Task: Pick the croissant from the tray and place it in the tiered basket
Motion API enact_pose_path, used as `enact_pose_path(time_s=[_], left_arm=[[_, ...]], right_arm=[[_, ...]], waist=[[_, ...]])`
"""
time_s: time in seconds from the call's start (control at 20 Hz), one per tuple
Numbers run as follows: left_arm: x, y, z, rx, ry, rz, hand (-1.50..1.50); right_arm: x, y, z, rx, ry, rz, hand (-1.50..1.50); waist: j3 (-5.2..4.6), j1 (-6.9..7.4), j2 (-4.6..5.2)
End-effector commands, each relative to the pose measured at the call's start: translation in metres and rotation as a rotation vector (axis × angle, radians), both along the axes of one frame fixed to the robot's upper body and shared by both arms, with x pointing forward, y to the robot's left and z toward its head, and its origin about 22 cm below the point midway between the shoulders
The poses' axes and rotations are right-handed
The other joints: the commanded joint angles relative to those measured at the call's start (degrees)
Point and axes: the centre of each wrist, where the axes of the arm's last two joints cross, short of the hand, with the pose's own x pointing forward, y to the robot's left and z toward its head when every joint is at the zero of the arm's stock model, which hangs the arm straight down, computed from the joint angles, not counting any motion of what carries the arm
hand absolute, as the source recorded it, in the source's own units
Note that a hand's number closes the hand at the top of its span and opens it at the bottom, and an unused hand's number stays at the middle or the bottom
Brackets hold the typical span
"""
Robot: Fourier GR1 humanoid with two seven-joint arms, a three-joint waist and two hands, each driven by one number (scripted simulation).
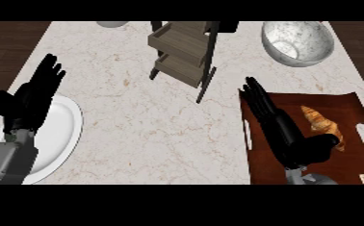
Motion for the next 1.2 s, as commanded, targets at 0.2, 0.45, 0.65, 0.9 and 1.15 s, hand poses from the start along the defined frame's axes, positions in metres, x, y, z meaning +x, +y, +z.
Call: enact_pose_path(time_s=[0.2, 0.45, 0.65, 0.9, 1.15], left_arm=[[0.009, -0.026, 0.035, 0.306, -0.225, -0.195, 0.00], [-0.009, -0.061, 0.020, 0.394, -0.278, -0.271, 0.00], [-0.034, -0.079, 0.017, 0.406, -0.261, -0.273, 0.00], [-0.040, -0.071, 0.000, 0.431, -0.262, -0.273, 0.00], [-0.029, -0.070, 0.007, 0.425, -0.258, -0.248, 0.00]], right_arm=[[0.007, 0.007, 0.059, 0.107, -0.304, 0.641, 1.50], [0.035, -0.121, 0.016, -0.119, -0.170, 0.125, -1.50], [0.043, -0.175, 0.028, -0.060, -0.295, 0.252, -1.50], [0.049, -0.207, 0.089, -0.489, -0.207, 0.417, -1.50], [0.045, -0.216, 0.156, -1.001, -0.145, 0.446, -1.50]], waist=[[1.45, -0.27, 0.75], [1.13, -0.59, 1.73], [0.98, -0.25, 1.29], [0.79, -0.33, 1.19], [0.70, -1.53, 1.16]])
